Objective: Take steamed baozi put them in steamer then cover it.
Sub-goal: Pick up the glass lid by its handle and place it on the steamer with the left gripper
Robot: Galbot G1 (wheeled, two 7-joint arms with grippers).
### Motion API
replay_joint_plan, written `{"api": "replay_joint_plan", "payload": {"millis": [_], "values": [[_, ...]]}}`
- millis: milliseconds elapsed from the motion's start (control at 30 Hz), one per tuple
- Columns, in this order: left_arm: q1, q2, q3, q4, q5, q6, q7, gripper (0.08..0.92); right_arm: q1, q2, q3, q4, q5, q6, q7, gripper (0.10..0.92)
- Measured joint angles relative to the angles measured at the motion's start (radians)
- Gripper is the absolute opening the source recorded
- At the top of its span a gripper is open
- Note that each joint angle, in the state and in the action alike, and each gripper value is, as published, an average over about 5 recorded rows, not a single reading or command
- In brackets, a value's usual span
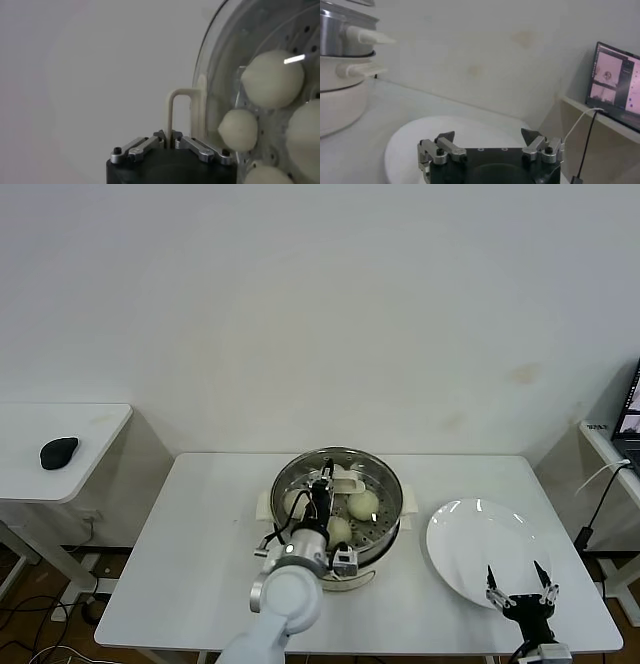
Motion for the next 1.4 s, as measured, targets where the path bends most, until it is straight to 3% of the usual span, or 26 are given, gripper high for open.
{"api": "replay_joint_plan", "payload": {"millis": [1067, 1167, 1400], "values": [[0.006, -0.036, -0.011, 0.039, 0.044, -0.012, -0.009, 0.146, -0.003, -0.007, -0.008, -0.012, -0.004, 0.009, -0.001, 0.823], [0.014, -0.032, -0.01, 0.03, 0.044, -0.013, -0.009, 0.187, -0.004, -0.007, -0.009, -0.011, -0.005, 0.009, -0.002, 0.823], [0.039, -0.014, -0.011, -0.007, 0.033, -0.015, -0.012, 0.384, -0.008, -0.005, -0.014, -0.004, -0.009, 0.009, -0.002, 0.823]]}}
